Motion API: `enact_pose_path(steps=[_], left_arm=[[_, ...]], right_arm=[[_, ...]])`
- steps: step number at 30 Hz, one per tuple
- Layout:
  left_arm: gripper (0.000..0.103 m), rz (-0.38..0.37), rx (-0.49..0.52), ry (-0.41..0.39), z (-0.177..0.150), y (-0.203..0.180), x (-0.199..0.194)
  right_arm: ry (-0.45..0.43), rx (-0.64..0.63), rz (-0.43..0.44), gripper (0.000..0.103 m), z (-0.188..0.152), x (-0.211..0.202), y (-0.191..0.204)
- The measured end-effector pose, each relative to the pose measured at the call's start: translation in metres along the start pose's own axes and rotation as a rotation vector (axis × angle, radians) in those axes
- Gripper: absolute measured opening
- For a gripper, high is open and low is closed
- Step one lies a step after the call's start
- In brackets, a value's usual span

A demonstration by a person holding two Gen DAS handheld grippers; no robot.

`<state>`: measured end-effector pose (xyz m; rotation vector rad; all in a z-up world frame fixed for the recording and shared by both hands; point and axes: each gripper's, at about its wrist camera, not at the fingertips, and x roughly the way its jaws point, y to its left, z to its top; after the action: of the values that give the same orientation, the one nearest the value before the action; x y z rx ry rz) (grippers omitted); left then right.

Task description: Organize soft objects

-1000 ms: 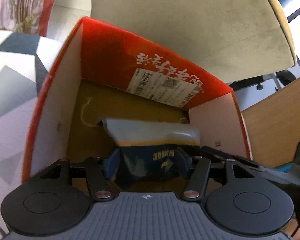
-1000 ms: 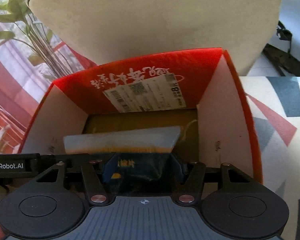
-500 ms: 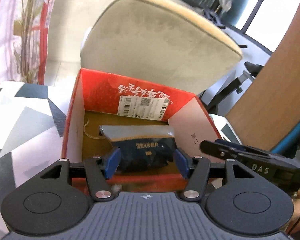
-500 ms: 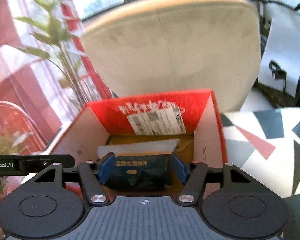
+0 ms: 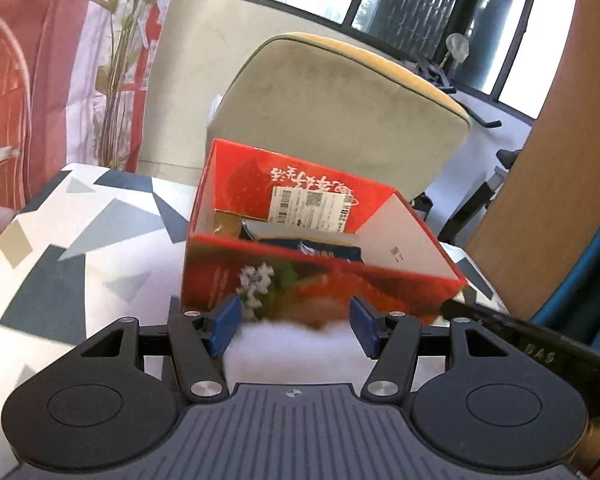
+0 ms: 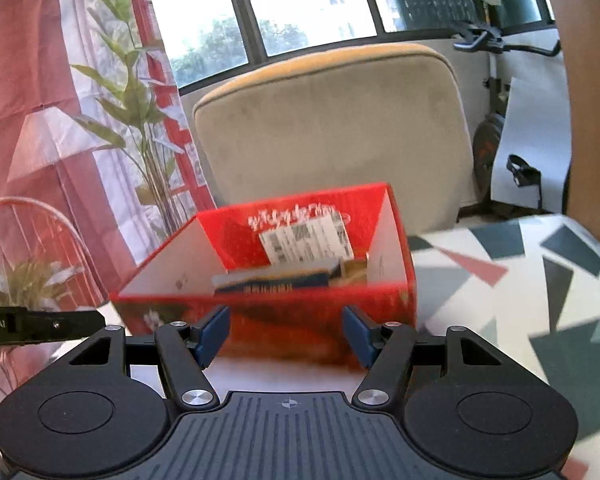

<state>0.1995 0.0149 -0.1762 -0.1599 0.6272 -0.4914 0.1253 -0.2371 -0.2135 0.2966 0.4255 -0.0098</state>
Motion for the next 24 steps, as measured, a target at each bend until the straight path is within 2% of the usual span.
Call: enact_pose_path(steps=[4, 6, 9, 13, 17, 21, 23, 24], left_arm=[[0.075, 0.042, 0.061, -0.041, -0.026, -0.009, -0.015], [0.075, 0.061, 0.078, -0.038, -0.036, -0.011, -0.017], [0.075, 0.039, 0.057, -0.012, -0.046, -0.008, -0.017], [0.075, 0.04, 0.086, -0.009, -0.054, -0.013, -0.015], [0.075, 0.048, 0.113, -0.009, -0.056, -0.016, -0.014], [0.075, 0.049, 0.116, -0.011, -0.057, -0.017, -0.015], [0.075, 0.049, 0.12, -0.016, -0.058, -0.018, -0.016], [0.075, 0.047, 0.121, -0.023, -0.058, -0.018, -0.017]], right_arm=[[0.015, -0.017, -0.016, 0.063, -0.029, -0.012, 0.004], [0.023, -0.049, -0.022, 0.073, -0.044, -0.016, 0.008], [0.049, -0.098, -0.047, 0.083, -0.066, -0.019, 0.014], [0.086, -0.161, -0.054, 0.085, -0.083, -0.018, 0.023], [0.073, -0.252, -0.079, 0.085, -0.089, -0.018, 0.033], [0.089, -0.278, -0.127, 0.085, -0.087, -0.009, 0.029], [0.077, -0.267, -0.142, 0.083, -0.083, -0.008, 0.024], [0.067, -0.257, -0.137, 0.078, -0.08, -0.009, 0.019]])
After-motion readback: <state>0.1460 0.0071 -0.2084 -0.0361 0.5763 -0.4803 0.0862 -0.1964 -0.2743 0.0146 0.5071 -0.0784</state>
